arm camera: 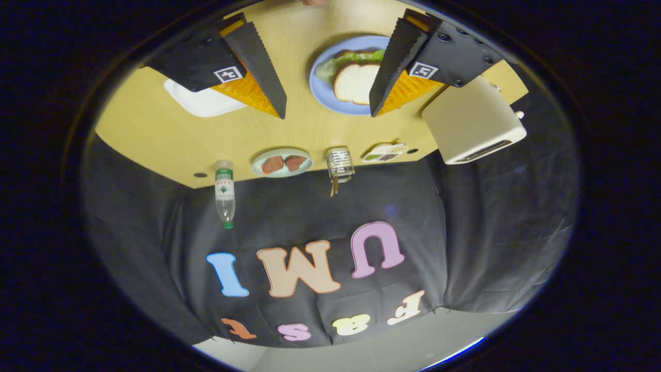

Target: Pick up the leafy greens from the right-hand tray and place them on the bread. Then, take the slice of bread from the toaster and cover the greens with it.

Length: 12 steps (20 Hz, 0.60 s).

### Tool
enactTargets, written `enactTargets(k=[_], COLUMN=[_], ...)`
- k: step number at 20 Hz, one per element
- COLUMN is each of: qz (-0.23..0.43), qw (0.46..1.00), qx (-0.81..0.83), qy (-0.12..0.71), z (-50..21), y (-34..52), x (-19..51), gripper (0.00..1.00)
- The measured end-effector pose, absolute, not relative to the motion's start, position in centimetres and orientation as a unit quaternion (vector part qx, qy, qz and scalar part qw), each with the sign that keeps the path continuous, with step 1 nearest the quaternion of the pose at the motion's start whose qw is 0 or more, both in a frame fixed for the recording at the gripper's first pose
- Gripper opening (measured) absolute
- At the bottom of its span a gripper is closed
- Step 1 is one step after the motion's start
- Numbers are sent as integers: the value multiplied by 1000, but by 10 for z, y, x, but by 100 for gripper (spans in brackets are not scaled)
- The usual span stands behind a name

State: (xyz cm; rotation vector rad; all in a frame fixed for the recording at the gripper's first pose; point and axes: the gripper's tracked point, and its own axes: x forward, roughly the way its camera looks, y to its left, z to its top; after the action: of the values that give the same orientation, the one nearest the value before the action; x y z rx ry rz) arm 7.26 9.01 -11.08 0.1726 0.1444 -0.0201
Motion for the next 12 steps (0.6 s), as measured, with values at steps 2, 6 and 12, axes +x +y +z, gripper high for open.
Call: enactTargets(k=[2, 6, 12], qz=[-14, -37, -68], qw=[998, 999, 997], qx=[55, 37, 6], qy=[24, -13, -36], z=[-80, -30, 22], y=[74, 44, -4], x=[68, 64, 58], gripper=[100, 100, 100])
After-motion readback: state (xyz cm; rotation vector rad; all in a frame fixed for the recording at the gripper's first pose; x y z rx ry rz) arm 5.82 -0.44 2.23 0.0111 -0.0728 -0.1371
